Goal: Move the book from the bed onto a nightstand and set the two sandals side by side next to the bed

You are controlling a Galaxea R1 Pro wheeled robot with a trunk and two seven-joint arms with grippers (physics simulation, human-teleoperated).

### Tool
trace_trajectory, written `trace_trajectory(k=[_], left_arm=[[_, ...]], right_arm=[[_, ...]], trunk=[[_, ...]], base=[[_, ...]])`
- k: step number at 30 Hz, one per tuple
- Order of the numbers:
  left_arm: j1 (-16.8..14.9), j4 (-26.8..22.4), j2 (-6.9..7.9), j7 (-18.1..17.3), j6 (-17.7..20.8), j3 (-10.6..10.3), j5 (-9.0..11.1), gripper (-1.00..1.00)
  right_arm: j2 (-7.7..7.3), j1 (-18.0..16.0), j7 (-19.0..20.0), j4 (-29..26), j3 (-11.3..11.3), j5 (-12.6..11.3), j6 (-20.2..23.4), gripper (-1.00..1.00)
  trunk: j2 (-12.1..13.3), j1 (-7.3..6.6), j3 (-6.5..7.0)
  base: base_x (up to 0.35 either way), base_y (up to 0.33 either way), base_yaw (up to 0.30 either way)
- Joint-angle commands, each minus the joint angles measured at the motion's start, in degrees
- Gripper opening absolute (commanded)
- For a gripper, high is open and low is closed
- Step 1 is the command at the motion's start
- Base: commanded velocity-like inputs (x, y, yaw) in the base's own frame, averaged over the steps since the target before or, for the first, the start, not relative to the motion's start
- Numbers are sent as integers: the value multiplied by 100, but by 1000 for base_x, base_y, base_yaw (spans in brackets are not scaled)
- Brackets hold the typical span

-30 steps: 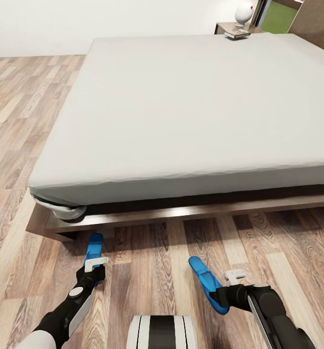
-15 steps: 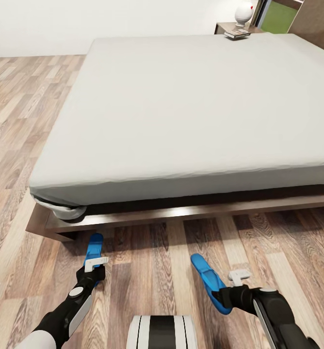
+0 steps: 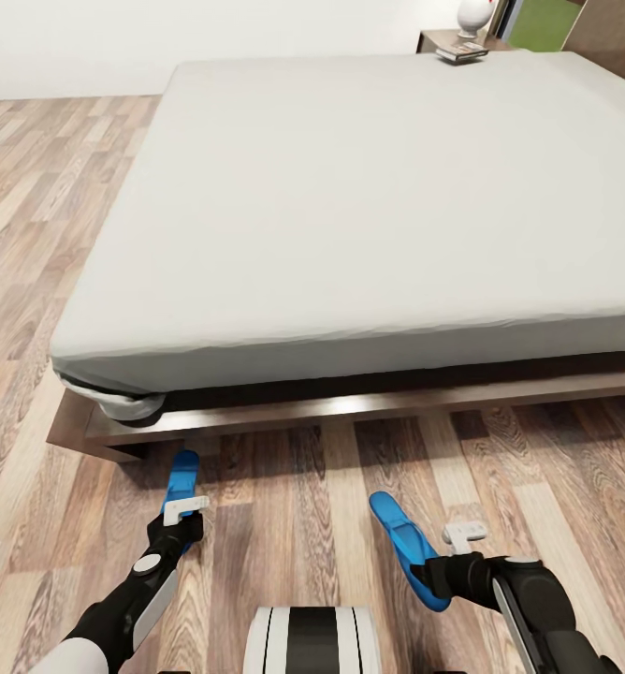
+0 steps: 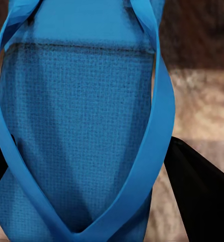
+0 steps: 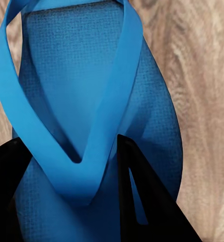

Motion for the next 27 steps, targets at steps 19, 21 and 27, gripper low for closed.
trace_trajectory(k=[19,21,27], left_arm=[[-3,-278,12,37,-9,-49,53,-100],[-3,-324,11,37,-6,-49,53,-100],[-3,-399,10,33,0,-49,53,-100]], right_arm=[[0,0,59,-25,1,68,53,-100],[0,0,59,-25,3,68,53,-100],[0,0,59,-25,3,68,53,-100]], trunk=[[-5,7,-70],[-5,7,-70],[-11,17,-158]], base=[[0,0,0],[0,0,0],[0,0,0]])
